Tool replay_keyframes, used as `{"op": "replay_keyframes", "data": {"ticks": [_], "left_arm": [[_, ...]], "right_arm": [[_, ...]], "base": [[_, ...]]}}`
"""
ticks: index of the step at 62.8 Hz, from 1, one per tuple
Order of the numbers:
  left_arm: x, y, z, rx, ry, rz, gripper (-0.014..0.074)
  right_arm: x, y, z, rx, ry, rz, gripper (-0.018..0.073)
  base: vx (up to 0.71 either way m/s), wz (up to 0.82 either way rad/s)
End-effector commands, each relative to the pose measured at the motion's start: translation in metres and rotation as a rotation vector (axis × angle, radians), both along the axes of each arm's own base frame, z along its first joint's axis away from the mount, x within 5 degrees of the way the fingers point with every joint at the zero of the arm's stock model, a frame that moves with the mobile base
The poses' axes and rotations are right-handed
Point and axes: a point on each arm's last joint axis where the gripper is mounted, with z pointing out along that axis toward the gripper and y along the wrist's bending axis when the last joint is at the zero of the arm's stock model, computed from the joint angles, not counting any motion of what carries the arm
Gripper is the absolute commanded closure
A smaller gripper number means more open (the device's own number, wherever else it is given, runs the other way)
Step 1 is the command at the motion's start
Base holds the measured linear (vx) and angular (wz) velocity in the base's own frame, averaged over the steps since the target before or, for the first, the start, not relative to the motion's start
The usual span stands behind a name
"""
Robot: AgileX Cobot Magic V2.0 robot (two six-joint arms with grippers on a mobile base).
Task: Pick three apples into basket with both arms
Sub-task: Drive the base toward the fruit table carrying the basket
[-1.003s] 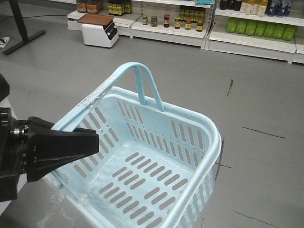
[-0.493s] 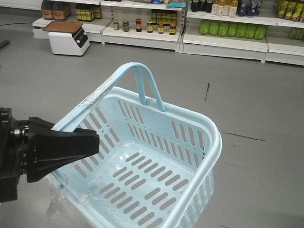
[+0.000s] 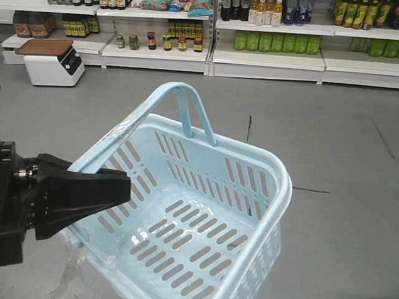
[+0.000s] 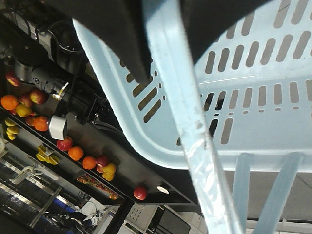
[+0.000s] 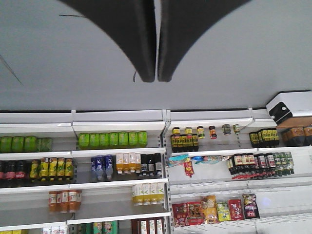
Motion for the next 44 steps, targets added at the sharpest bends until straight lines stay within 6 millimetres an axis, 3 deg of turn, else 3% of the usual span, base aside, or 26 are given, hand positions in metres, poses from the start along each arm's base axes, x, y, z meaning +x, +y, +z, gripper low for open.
{"op": "replay_keyframes", "data": {"ticks": [1, 44], "left_arm": [[-0.002, 0.0004, 0.0138, -0.042, -0.027, 0.016, 0.0604], [-0.002, 0.0004, 0.0138, -0.042, -0.027, 0.016, 0.0604]], "right_arm": [[-0.0002, 0.0008, 0.0024, -0.019, -0.069, 0.006, 0.0561], [-0.0002, 0.0008, 0.0024, -0.019, -0.069, 0.006, 0.0561]], "base": [[0.27, -0.14], [0.25, -0.22]]}}
